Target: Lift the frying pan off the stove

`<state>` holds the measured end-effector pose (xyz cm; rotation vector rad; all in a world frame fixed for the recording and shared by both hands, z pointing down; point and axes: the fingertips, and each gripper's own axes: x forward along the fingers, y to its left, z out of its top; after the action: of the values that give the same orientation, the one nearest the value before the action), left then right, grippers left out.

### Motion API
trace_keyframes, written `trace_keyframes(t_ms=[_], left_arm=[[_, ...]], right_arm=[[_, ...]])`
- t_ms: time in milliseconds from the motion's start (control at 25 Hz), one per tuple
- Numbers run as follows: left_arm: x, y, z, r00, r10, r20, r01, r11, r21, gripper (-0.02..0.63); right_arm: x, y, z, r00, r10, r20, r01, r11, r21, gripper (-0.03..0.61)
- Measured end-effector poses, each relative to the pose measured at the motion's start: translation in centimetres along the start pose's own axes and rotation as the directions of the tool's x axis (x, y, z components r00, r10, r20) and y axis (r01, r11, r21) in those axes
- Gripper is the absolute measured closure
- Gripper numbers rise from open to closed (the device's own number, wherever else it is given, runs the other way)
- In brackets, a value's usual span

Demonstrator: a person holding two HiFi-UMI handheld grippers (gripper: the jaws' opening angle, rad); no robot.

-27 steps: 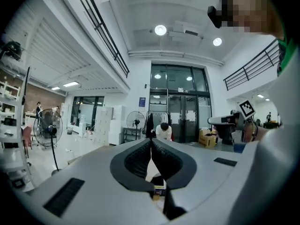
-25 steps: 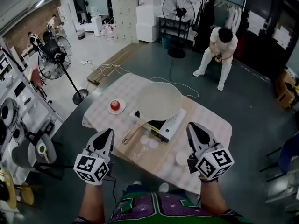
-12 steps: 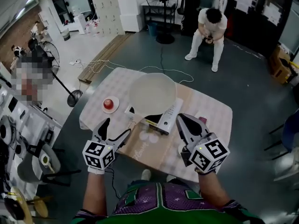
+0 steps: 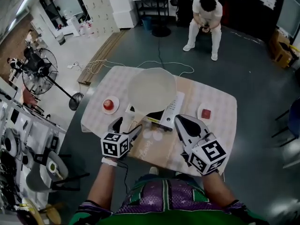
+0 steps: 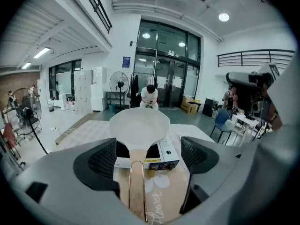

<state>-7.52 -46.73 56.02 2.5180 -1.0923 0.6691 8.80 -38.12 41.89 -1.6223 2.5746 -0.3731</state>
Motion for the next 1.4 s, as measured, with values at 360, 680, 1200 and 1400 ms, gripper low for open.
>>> trace_keyframes(t_ms=[360, 680, 1200, 1400], left_arm=[[6.1, 1.6, -4.0, 0.981, -0.027, -0.190, 0.030, 0.999, 0.012, 0.183], [9.2, 3.0, -8.1, 0.914, -0.077, -0.399, 0.084, 0.996, 0.001, 0.183], [12.3, 3.0, -12.5, 0.783, -0.188, -0.593, 0.139, 0.982, -0.128, 0.401], [12.5, 2.0, -12.3, 0.762, -0.224, -0.607, 0.181, 0.974, -0.133, 0.495]], right_arm=[[-0.3, -0.8, -2.5, 0.999, -0.029, -0.013, 0.030, 0.999, 0.032, 0.572], [0.0, -1.4, -3.2, 0.997, -0.065, -0.029, 0.066, 0.998, 0.019, 0.572], [3.0, -4.7, -6.4, 0.992, -0.095, -0.088, 0.096, 0.995, 0.008, 0.572], [2.8, -5.5, -6.8, 0.992, -0.091, -0.090, 0.095, 0.995, 0.039, 0.572]])
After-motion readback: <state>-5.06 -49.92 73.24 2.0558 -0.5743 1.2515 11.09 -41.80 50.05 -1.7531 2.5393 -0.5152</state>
